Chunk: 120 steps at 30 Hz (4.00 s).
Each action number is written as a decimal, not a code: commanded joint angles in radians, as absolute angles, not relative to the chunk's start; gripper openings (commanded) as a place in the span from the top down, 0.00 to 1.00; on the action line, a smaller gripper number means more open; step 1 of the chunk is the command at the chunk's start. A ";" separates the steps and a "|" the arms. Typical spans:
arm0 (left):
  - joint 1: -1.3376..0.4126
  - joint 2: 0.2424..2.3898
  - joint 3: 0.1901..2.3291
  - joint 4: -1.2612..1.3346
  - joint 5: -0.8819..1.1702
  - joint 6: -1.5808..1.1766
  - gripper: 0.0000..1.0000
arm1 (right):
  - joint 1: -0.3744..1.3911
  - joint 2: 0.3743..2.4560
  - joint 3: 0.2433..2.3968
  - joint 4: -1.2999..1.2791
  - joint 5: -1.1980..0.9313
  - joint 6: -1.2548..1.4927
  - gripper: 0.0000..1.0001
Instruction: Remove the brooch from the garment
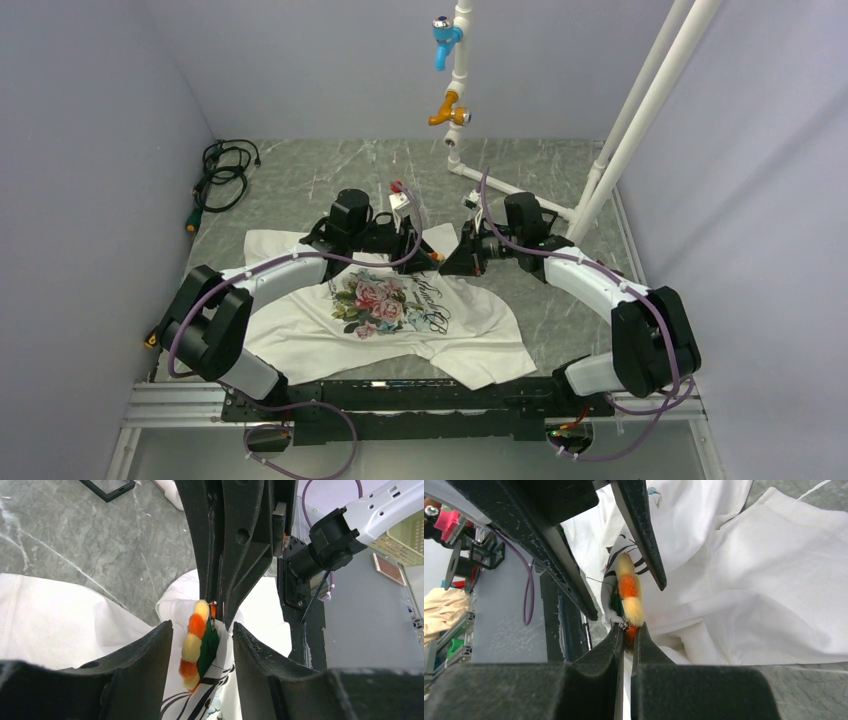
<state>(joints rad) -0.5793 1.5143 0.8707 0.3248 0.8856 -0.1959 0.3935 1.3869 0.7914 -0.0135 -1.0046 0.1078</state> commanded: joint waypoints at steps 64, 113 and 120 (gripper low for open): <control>-0.580 1.448 0.902 0.211 0.877 -0.046 1.00 | 0.435 1.336 0.788 -0.113 -0.983 -0.235 0.46; -0.333 1.370 0.986 -0.155 0.778 0.061 1.00 | 0.420 1.366 0.833 -0.254 -0.943 -0.374 0.79; -0.254 1.351 0.983 -0.085 1.007 -0.216 1.00 | 0.413 1.346 0.861 -0.285 -0.875 -0.393 0.52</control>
<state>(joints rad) -0.2886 1.3907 0.9527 -0.1532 0.8230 -0.0051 0.4198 1.3697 0.8135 -0.2859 -0.9119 -0.3588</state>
